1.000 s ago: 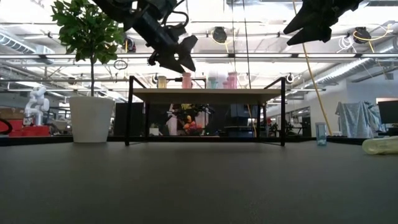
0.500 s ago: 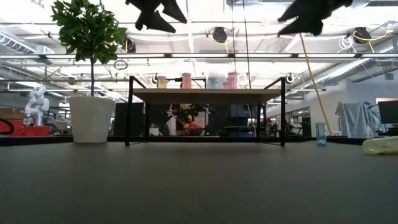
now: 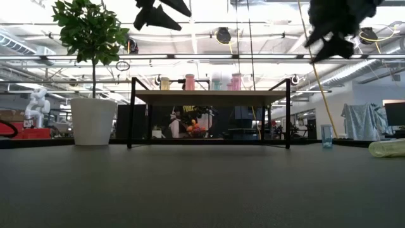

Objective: Pick and place medicine bottles onto shelf by color
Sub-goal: Put the yellow pill bottle on the shelf aligned with the other yellow pill bottles

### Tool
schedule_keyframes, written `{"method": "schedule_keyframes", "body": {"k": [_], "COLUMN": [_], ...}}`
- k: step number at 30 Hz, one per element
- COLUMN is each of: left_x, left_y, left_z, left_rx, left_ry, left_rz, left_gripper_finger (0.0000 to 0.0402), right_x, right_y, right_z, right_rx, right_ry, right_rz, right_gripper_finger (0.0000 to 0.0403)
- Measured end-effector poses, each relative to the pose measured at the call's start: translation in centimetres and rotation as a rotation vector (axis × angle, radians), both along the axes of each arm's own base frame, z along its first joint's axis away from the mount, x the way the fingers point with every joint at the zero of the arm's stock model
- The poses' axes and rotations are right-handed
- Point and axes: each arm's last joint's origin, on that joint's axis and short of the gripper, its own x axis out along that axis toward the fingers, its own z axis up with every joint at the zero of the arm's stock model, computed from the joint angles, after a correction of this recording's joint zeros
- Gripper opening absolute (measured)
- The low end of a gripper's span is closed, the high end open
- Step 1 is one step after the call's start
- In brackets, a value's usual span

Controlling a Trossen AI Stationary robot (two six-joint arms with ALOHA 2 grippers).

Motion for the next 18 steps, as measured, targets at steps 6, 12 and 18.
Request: {"method": "schedule_keyframes", "body": {"k": [6,12,18], "left_x": [1.1,2.0,2.6], "left_y": [-0.8,-1.7,-1.9], "left_z": [-1.1,-2.2,-3.8], "left_rx": [-0.078,-0.104,-0.085], "left_ry": [-0.010,0.038,0.130], "left_rz": [-0.006,-0.077,-0.093], "left_gripper_finger": [0.0237,0.0237,0.0237], "right_x": [-0.5,-0.9,-1.6], "right_y": [1.5,3.1,3.5], "right_z": [-3.9,-7.0,-9.6], "right_rx": [0.190,0.316,0.387], "right_ry": [0.145,0.224,0.299], "right_rz": [-0.087,-0.154,-0.255], "right_gripper_finger": [0.0256,0.0255,0.0238]}}
